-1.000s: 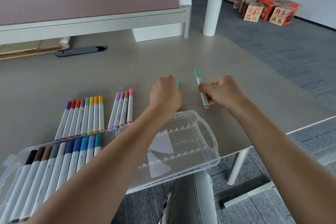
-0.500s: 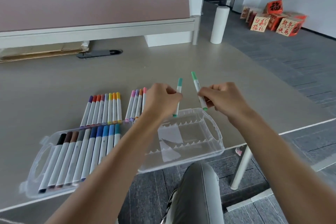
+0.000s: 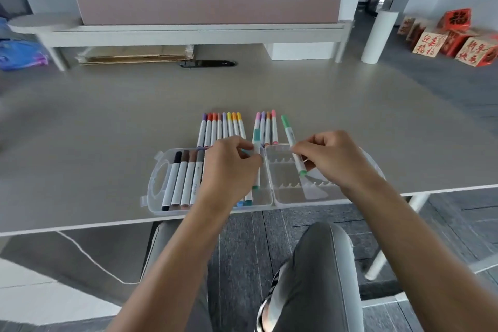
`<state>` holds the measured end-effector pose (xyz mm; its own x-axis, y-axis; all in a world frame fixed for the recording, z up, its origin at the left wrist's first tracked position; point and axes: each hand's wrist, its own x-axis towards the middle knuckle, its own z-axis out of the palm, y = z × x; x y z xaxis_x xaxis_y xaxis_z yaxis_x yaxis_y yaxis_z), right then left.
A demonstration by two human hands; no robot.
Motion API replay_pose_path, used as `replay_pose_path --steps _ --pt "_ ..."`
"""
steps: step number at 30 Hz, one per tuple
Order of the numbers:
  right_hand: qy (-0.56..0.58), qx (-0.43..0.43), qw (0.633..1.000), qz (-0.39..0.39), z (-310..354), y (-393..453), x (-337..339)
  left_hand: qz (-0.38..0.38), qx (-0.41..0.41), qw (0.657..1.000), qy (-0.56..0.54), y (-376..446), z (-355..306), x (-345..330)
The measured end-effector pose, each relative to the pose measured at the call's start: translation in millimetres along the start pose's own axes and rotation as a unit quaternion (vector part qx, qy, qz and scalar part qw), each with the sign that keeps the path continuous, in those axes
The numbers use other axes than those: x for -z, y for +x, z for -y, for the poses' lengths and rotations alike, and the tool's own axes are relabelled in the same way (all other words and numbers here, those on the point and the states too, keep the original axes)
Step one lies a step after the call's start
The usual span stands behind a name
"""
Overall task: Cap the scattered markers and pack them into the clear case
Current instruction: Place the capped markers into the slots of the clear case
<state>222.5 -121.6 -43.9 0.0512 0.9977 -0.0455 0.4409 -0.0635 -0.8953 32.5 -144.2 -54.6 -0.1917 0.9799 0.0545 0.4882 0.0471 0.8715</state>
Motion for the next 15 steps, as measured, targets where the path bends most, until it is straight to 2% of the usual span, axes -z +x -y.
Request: replay_pose_path --steps 6,15 --pt "-0.033 0.012 0.999 0.010 9.5 -12.5 -28.7 -0.021 -0.017 0.997 0.067 -7.7 14.8 19.5" --pt "-0.031 0.024 0.999 -0.002 10.3 -16.0 -21.8 0.007 -0.032 0.972 0.232 -10.1 -2.2 -3.3"
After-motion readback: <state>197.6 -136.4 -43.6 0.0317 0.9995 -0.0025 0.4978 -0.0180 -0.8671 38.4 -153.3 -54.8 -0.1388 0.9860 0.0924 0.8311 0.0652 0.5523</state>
